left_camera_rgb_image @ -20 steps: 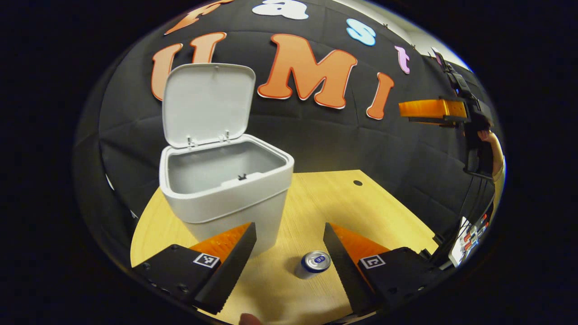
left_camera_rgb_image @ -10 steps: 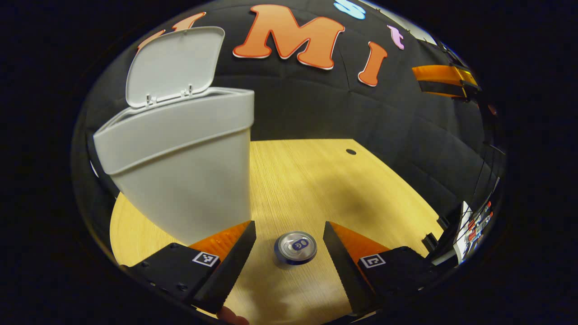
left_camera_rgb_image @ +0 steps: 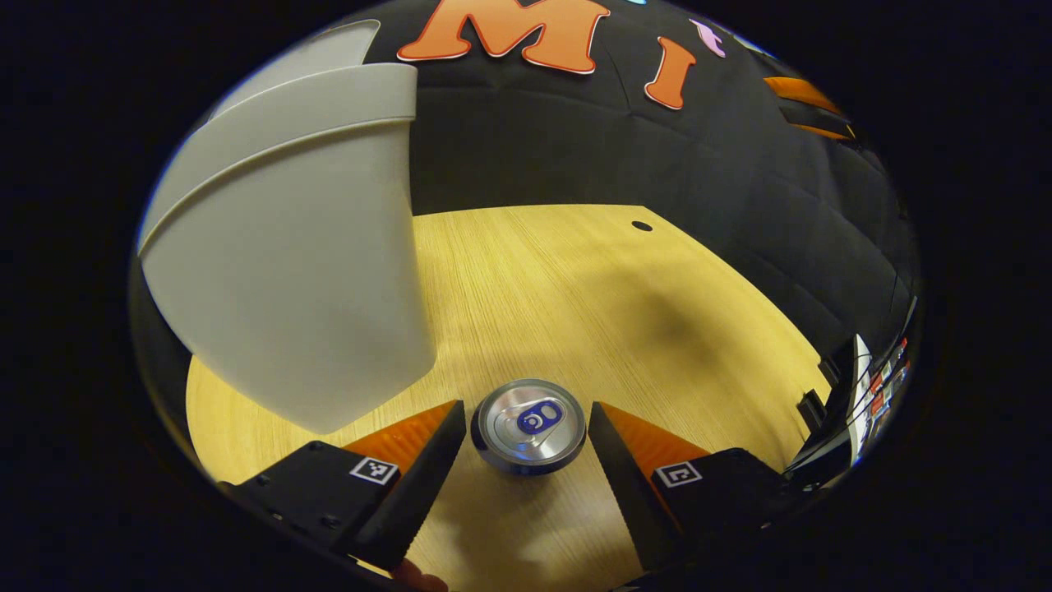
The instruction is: Press the lid of the desktop garbage bin to open it, pick up the crumpled paper on the desktop and throw it into the bin, then pick up the pop can on the desktop and drop it into the bin, and finally close the garbage bin lid.
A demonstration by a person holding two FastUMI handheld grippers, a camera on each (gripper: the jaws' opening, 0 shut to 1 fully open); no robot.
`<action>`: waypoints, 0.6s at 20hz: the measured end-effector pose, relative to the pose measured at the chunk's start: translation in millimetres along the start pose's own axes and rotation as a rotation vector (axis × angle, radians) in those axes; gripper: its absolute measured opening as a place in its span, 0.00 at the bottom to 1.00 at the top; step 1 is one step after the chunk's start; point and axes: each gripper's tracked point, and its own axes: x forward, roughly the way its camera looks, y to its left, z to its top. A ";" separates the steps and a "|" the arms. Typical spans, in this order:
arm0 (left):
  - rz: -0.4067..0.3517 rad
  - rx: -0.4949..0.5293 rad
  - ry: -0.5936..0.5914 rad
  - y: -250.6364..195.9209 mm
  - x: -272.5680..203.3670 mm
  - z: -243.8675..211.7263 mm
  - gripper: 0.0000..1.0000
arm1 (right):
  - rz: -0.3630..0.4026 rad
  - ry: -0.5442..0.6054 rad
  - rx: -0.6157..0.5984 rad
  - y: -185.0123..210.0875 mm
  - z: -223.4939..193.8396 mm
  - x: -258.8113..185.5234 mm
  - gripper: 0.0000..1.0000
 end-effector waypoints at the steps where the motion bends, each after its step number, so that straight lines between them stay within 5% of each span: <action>1: -0.002 0.001 0.006 0.2 4.8 -3.9 0.98 | -0.002 0.006 0.003 -1.3 -1.9 -0.6 0.96; 9: 0.020 -0.002 0.043 7.0 22.1 -16.4 0.98 | -0.007 0.034 0.006 -0.2 -9.5 1.0 0.96; 12: 0.014 0.001 0.031 6.1 18.7 -12.4 0.87 | -0.004 0.038 0.001 2.0 -10.4 2.6 0.96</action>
